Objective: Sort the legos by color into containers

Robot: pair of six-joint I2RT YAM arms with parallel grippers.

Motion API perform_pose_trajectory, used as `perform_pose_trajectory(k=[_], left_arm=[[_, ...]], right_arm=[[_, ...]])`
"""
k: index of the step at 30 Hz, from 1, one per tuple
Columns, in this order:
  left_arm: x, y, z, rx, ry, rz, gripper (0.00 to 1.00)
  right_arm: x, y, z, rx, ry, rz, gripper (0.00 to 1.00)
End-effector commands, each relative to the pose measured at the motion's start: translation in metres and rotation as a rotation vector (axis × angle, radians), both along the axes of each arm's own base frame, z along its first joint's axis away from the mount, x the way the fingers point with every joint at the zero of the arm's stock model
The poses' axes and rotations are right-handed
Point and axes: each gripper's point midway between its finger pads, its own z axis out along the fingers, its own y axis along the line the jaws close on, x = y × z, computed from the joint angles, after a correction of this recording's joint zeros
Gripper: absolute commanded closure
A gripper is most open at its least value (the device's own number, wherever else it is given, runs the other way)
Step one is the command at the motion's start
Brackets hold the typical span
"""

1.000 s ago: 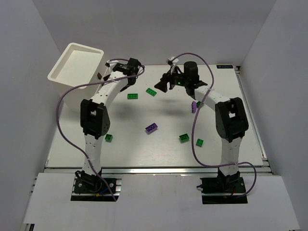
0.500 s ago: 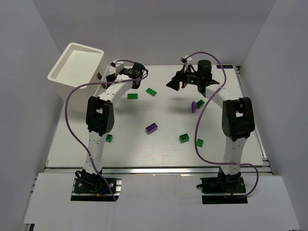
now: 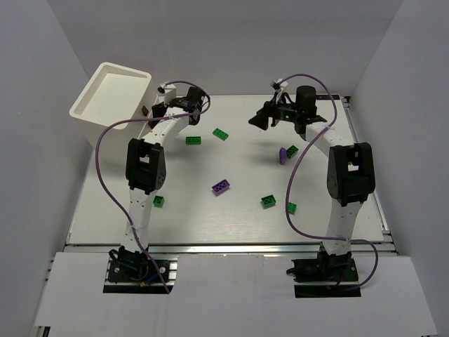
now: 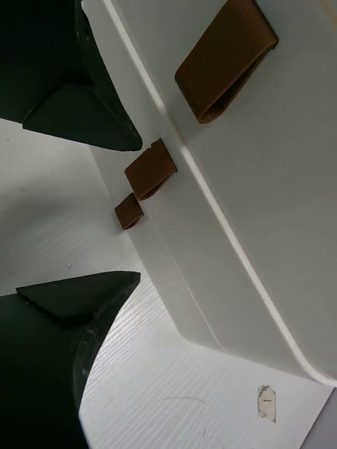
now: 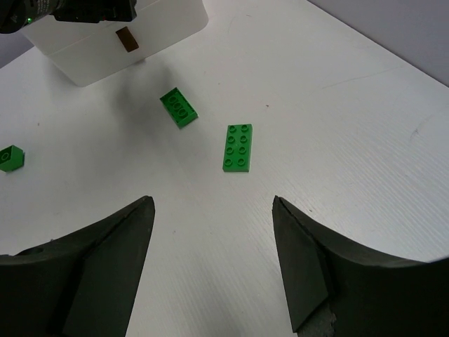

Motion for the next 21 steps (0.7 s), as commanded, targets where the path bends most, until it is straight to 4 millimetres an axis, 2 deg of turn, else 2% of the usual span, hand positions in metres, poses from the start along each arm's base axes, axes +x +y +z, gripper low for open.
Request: perform_pose_trajectory(k=[1, 8, 16, 21], left_arm=[[-0.001, 0.008, 0.02, 0.033, -0.041, 0.028, 0.21], [-0.006, 0.021, 0.02, 0.056, -0.023, 0.053, 0.21], [-0.006, 0.026, 0.011, 0.067, 0.003, 0.063, 0.22], [-0.007, 0.036, 0.006, 0.071, 0.02, 0.08, 0.23]], right_arm=[[-0.003, -0.007, 0.026, 0.016, -0.056, 0.002, 0.27], [0.003, -0.014, 0.025, 0.017, -0.064, -0.013, 0.26], [0.003, -0.017, 0.027, 0.02, -0.07, -0.012, 0.27], [0.005, -0.021, 0.027, 0.02, -0.07, -0.02, 0.26]])
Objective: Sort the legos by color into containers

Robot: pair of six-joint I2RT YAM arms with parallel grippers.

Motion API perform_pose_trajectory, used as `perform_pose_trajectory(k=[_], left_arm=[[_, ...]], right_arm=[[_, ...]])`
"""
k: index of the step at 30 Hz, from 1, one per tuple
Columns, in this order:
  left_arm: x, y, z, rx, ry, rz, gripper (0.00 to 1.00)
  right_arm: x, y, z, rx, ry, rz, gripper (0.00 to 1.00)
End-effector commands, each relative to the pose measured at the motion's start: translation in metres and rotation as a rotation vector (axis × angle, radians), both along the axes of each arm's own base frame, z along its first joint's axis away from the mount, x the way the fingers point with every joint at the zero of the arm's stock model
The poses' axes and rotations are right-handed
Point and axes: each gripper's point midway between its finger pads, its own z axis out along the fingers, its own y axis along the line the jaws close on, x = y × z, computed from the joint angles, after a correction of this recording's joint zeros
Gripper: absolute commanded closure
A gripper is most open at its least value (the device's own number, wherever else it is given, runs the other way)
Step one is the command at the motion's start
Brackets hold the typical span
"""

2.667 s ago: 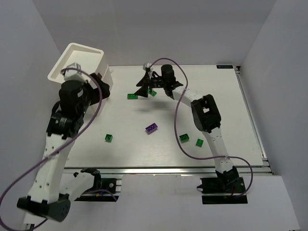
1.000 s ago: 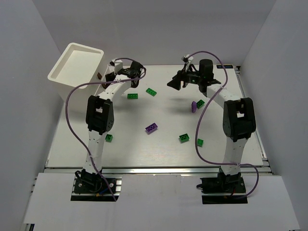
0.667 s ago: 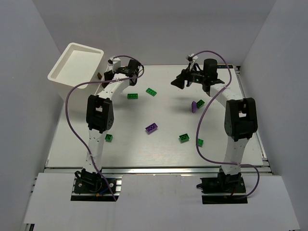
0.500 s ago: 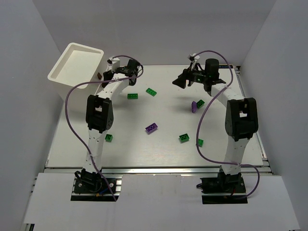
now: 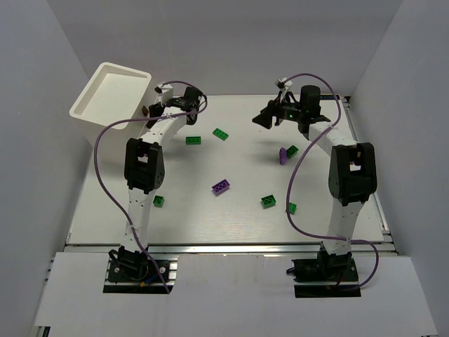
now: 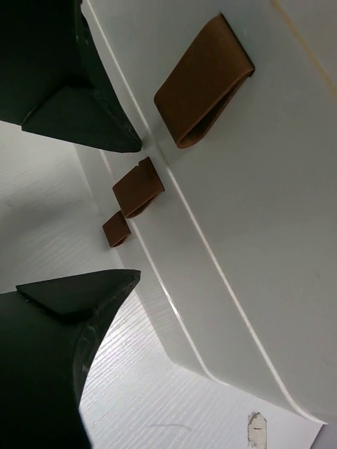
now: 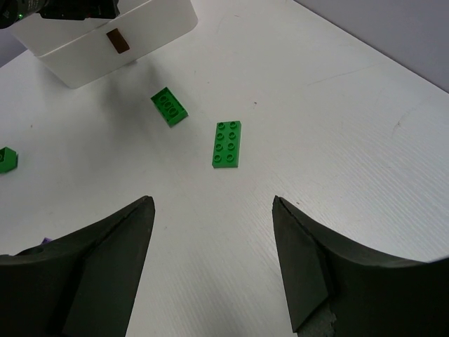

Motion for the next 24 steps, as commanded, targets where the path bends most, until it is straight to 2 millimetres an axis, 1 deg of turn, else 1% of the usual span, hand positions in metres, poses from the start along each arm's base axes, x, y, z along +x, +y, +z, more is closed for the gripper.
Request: perform_pose_trajectory(k=[1, 3, 7, 8, 10, 11, 12, 14, 15, 17, 18, 21, 22, 23, 24], left_arm=[[-0.003, 0.016, 0.003, 0.034, 0.004, 0.039, 0.24], [-0.004, 0.017, 0.0, 0.038, 0.014, 0.039, 0.25], [-0.005, 0.017, -0.004, 0.045, 0.023, 0.041, 0.32], [-0.006, 0.018, -0.004, 0.047, 0.029, 0.041, 0.37], [-0.007, 0.018, -0.006, 0.047, 0.034, 0.041, 0.42], [-0.008, 0.018, -0.007, 0.045, 0.038, 0.04, 0.47], [-0.008, 0.018, -0.006, 0.042, 0.033, 0.04, 0.49], [-0.01, 0.018, -0.01, 0.042, 0.044, 0.039, 0.53], [-0.011, 0.019, -0.01, 0.042, 0.046, 0.038, 0.58], [-0.012, 0.019, -0.012, 0.043, 0.05, 0.038, 0.62], [-0.012, 0.019, -0.011, 0.042, 0.047, 0.038, 0.69], [-0.012, 0.018, -0.013, 0.035, 0.051, 0.034, 0.8], [-0.012, 0.018, -0.011, 0.03, 0.046, 0.033, 0.88], [-0.012, 0.017, -0.01, 0.025, 0.037, 0.032, 0.93], [-0.012, 0.017, -0.011, 0.023, 0.039, 0.03, 0.95]], right_arm=[[-0.003, -0.002, 0.027, 0.017, -0.07, 0.012, 0.27], [-0.002, -0.005, 0.027, 0.017, -0.069, 0.009, 0.26], [-0.001, -0.006, 0.026, 0.017, -0.069, 0.006, 0.27], [-0.001, -0.007, 0.028, 0.018, -0.073, 0.005, 0.26], [-0.001, -0.005, 0.029, 0.019, -0.076, 0.009, 0.27], [-0.001, -0.006, 0.028, 0.018, -0.077, 0.006, 0.27], [0.0, -0.007, 0.029, 0.019, -0.079, 0.006, 0.27], [-0.001, -0.006, 0.028, 0.03, -0.058, 0.002, 0.27], [-0.001, -0.007, 0.029, 0.031, -0.06, 0.0, 0.27], [-0.001, -0.007, 0.03, 0.032, -0.06, 0.0, 0.26], [-0.001, -0.007, 0.029, 0.032, -0.058, 0.002, 0.27], [-0.001, -0.008, 0.028, 0.033, -0.057, 0.001, 0.27], [0.0, -0.009, 0.028, 0.032, -0.058, 0.002, 0.27], [0.0, -0.009, 0.029, 0.032, -0.059, 0.002, 0.27], [0.0, -0.009, 0.03, 0.033, -0.062, 0.002, 0.27]])
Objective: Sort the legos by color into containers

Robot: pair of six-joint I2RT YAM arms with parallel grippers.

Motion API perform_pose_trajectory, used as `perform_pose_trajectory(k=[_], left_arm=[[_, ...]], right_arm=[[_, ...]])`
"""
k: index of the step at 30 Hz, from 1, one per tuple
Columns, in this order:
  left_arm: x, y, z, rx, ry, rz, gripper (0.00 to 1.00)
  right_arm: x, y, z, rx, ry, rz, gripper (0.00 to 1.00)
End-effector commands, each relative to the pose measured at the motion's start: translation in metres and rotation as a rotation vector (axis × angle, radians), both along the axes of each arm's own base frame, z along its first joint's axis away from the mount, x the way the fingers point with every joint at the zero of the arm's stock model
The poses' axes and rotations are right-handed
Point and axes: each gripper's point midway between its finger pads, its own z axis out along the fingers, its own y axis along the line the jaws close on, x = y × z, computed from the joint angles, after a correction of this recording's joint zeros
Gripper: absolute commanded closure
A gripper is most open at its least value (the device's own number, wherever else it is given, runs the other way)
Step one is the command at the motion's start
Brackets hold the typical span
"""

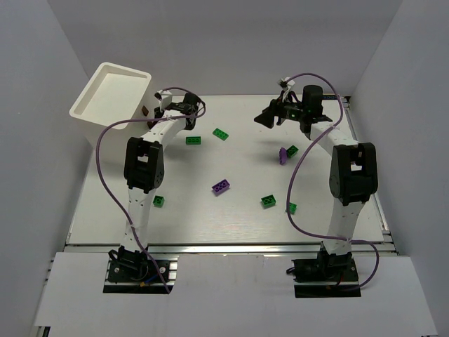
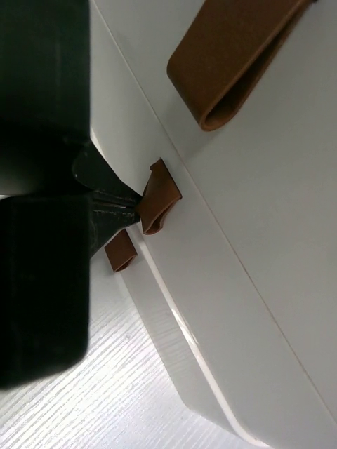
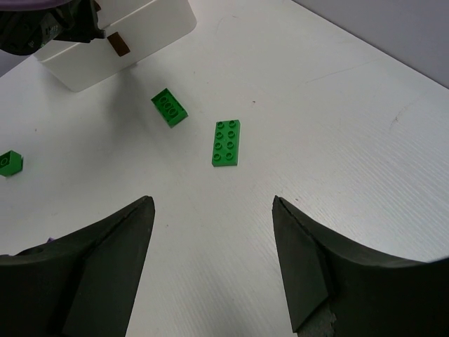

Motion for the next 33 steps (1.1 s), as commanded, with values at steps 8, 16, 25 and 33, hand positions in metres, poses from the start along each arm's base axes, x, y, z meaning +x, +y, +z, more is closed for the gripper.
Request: perform_pose_trajectory(k=[8, 16, 25, 33], left_arm=[[0.001, -0.008, 0.024, -0.043, -0.082, -0.017, 1.0], [0.006, -0.035, 0.033, -0.088, -0.102, -0.097, 1.0], [0.013, -0.092, 0.035, -0.156, -0.095, -0.269, 1.0], [-0.007, -0.14, 0.029, -0.205, -0.063, -0.379, 1.0]], right_arm=[[-0.003, -0.002, 0.026, 0.02, -0.074, 0.017, 0.27], [-0.002, -0.003, 0.023, 0.02, -0.069, 0.018, 0.26], [-0.004, -0.001, 0.021, 0.021, -0.065, 0.025, 0.26], [-0.004, 0.001, 0.021, 0.021, -0.068, 0.028, 0.27]])
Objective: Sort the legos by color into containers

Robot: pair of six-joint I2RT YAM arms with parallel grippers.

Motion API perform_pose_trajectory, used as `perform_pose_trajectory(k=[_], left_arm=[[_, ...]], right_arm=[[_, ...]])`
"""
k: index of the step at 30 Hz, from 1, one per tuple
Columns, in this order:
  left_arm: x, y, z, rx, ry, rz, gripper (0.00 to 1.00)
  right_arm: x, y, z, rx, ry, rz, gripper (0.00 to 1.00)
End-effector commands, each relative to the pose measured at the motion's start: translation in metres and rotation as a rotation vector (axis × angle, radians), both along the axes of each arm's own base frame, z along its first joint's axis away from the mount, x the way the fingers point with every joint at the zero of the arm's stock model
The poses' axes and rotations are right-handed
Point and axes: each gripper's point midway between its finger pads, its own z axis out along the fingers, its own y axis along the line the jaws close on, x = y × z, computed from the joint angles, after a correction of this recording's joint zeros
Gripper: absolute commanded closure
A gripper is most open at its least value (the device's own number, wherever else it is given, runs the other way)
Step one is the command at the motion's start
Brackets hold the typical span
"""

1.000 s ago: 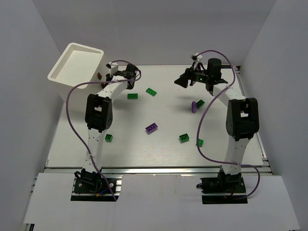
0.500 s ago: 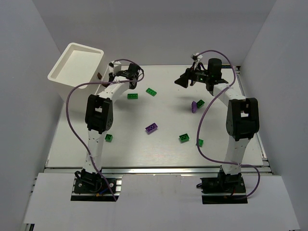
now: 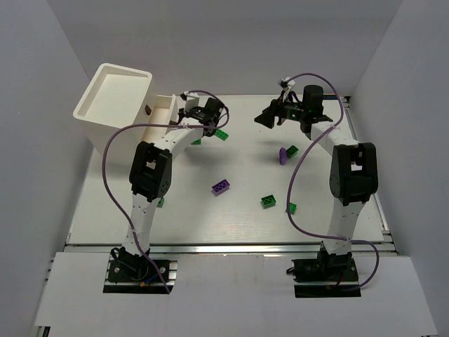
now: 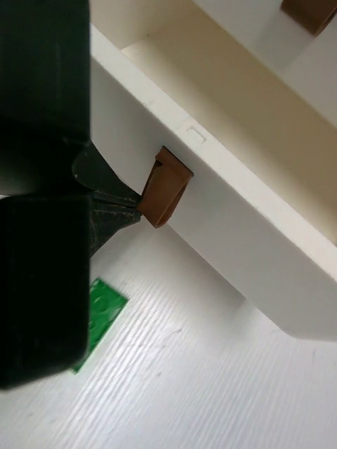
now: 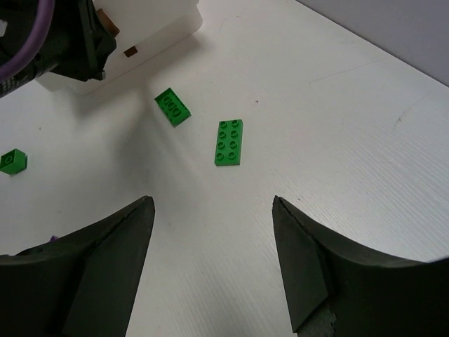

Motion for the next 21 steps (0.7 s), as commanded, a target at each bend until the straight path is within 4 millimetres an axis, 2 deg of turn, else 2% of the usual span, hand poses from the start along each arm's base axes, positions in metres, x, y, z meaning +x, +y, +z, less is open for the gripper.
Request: perform_pose_trajectory(k=[1, 6, 7, 8, 9, 11, 12, 15, 16, 17, 18, 19, 20, 21], left_arm=[[-0.006, -0.04, 0.023, -0.137, -0.056, -0.1, 1.0], [-0.013, -0.042, 0.024, -0.145, -0.057, -0.091, 1.0], [-0.012, -0.044, 0.027, -0.156, -0.053, -0.098, 0.9], [-0.012, -0.045, 0.03, -0.162, -0.051, -0.105, 0.72], [-0.012, -0.047, 0.036, -0.173, -0.053, -0.115, 0.37], [-0.013, -0.055, 0.042, -0.202, -0.019, -0.174, 0.21], [-0.014, -0.058, 0.052, -0.222, -0.024, -0.204, 0.13], [-0.02, -0.075, 0.051, -0.274, 0.031, -0.362, 0.08], [-0.019, -0.081, 0.075, -0.286, -0.016, -0.436, 0.06], [-0.028, -0.081, 0.063, -0.29, 0.018, -0.471, 0.04], [-0.034, -0.089, 0.065, -0.329, 0.02, -0.529, 0.03], [-0.037, -0.093, 0.09, -0.355, -0.042, -0.589, 0.02], [-0.048, -0.093, 0.078, -0.364, -0.015, -0.617, 0.02], [-0.051, -0.103, 0.082, -0.409, -0.032, -0.673, 0.02]], right_arm=[[-0.003, 0.002, 0.021, 0.015, -0.073, 0.023, 0.26], [-0.008, 0.004, 0.022, 0.018, -0.071, 0.047, 0.26], [-0.011, 0.004, 0.022, 0.02, -0.07, 0.058, 0.21], [-0.012, 0.003, 0.023, 0.012, -0.094, 0.08, 0.14], [-0.016, 0.005, 0.019, 0.005, -0.081, 0.097, 0.11], [-0.019, 0.006, 0.019, -0.025, -0.121, 0.128, 0.11], [-0.021, 0.005, 0.013, -0.037, -0.095, 0.129, 0.11], [-0.022, 0.003, 0.007, -0.07, -0.091, 0.127, 0.11], [-0.022, 0.002, 0.005, -0.078, -0.088, 0.125, 0.11], [-0.022, 0.0, 0.004, -0.091, -0.093, 0.119, 0.11], [-0.022, -0.002, 0.003, -0.097, -0.089, 0.116, 0.11], [-0.025, -0.001, 0.002, -0.103, -0.079, 0.12, 0.11], [-0.025, -0.002, 0.0, -0.11, -0.078, 0.119, 0.11], [-0.024, -0.003, 0.001, -0.113, -0.079, 0.117, 0.11]])
